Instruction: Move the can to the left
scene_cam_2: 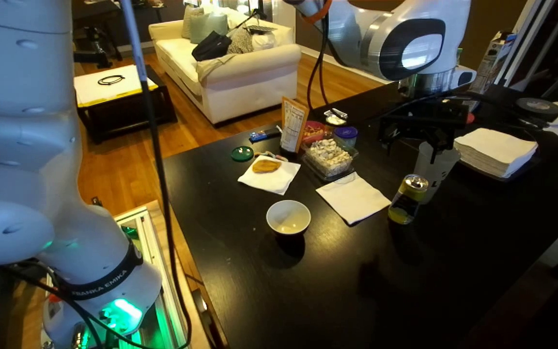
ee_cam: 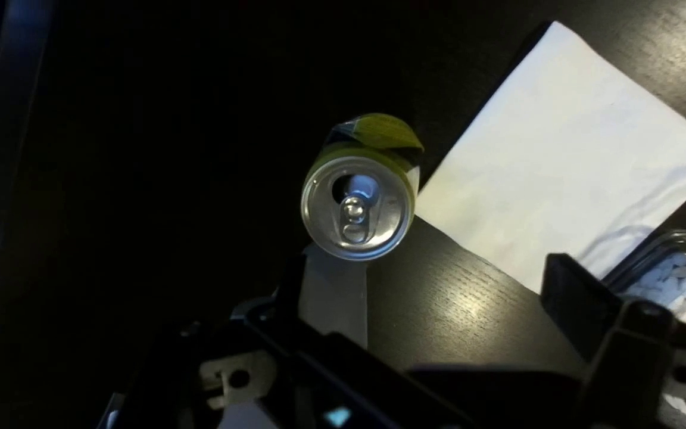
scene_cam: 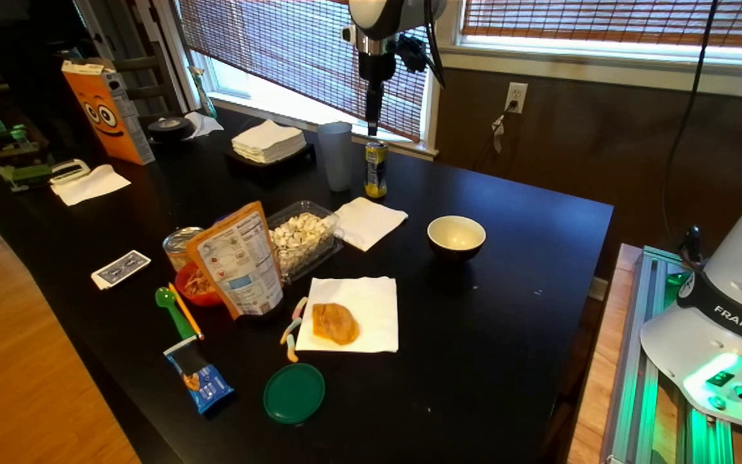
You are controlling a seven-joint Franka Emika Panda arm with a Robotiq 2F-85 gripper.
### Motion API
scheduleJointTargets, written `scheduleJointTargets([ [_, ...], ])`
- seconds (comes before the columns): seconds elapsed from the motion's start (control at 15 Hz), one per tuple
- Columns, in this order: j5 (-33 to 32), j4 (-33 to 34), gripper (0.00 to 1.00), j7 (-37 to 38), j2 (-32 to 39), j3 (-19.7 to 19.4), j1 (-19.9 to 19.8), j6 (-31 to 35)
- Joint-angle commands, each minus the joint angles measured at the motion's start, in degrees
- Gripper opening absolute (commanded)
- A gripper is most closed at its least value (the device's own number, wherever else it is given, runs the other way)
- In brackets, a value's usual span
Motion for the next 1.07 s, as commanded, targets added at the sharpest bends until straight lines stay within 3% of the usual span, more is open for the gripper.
scheduleJointTargets([
  [0.0, -4.46, 6.03, 1.0, 5.51, 5.49, -0.25, 0.65, -1.43],
  [0.47, -7.1, 11.74, 1.0, 6.81, 10.9, 0.24, -0.79, -3.46],
  [1.0, -3.85, 13.61, 1.0, 3.11, 13.22, 2.61, -5.11, -3.87],
])
